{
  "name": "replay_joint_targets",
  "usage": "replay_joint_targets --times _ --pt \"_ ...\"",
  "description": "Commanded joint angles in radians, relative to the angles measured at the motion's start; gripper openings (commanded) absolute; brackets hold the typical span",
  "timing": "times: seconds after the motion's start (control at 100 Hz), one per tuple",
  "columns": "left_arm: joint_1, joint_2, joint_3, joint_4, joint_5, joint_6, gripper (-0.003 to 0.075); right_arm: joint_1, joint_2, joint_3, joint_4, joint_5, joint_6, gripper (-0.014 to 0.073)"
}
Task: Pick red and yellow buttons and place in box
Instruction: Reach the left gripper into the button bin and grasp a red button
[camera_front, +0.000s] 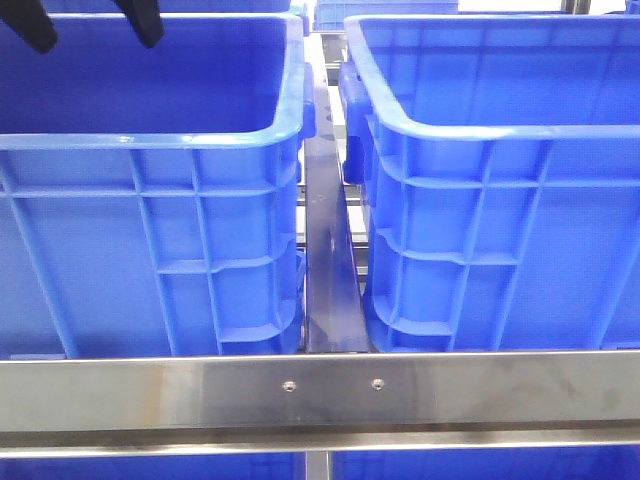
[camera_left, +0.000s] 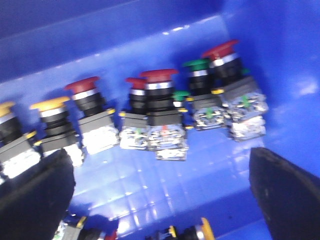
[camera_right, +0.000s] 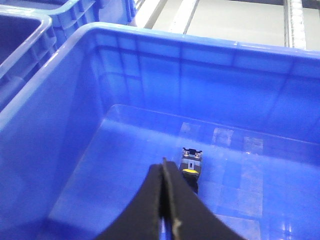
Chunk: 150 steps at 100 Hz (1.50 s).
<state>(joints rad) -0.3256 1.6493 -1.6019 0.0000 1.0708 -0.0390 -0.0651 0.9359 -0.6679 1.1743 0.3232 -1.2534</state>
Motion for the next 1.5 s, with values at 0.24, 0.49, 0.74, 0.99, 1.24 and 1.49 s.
replay_joint_targets --times 0.24,0.49,0.74,0.99,1.24,1.49 --pt "0.002 0.069 -0.033 -0.008 -0.038 -0.024 0.0661 -0.005 -0.016 -0.029 0.029 -0.026 -0.004 -0.0058" --pt "0.002 0.152 -0.033 -0.053 -0.045 -0.024 0.0661 -0.005 -0.016 -0.029 0.029 -0.026 -0.004 -0.0058" --pt "0.002 0.208 -0.033 -0.053 -0.062 -0.024 0.0661 -0.005 -0.016 -0.029 0.029 -0.026 -0.004 -0.0058" --pt "0.002 0.228 -0.033 -0.061 -0.1 -0.024 0.0661 -0.005 -0.015 -0.029 0.029 -0.026 -0.004 -0.0058" --pt "0.002 0.228 -0.033 -0.071 -0.108 -0.024 0.0658 -0.005 -0.014 -0.029 0.029 -0.026 -0.004 -0.0058" --pt "0.002 0.228 -0.033 -0.092 -0.095 -0.024 0.0494 -0.005 -0.014 -0.029 0.029 -0.026 -0.004 -0.0058"
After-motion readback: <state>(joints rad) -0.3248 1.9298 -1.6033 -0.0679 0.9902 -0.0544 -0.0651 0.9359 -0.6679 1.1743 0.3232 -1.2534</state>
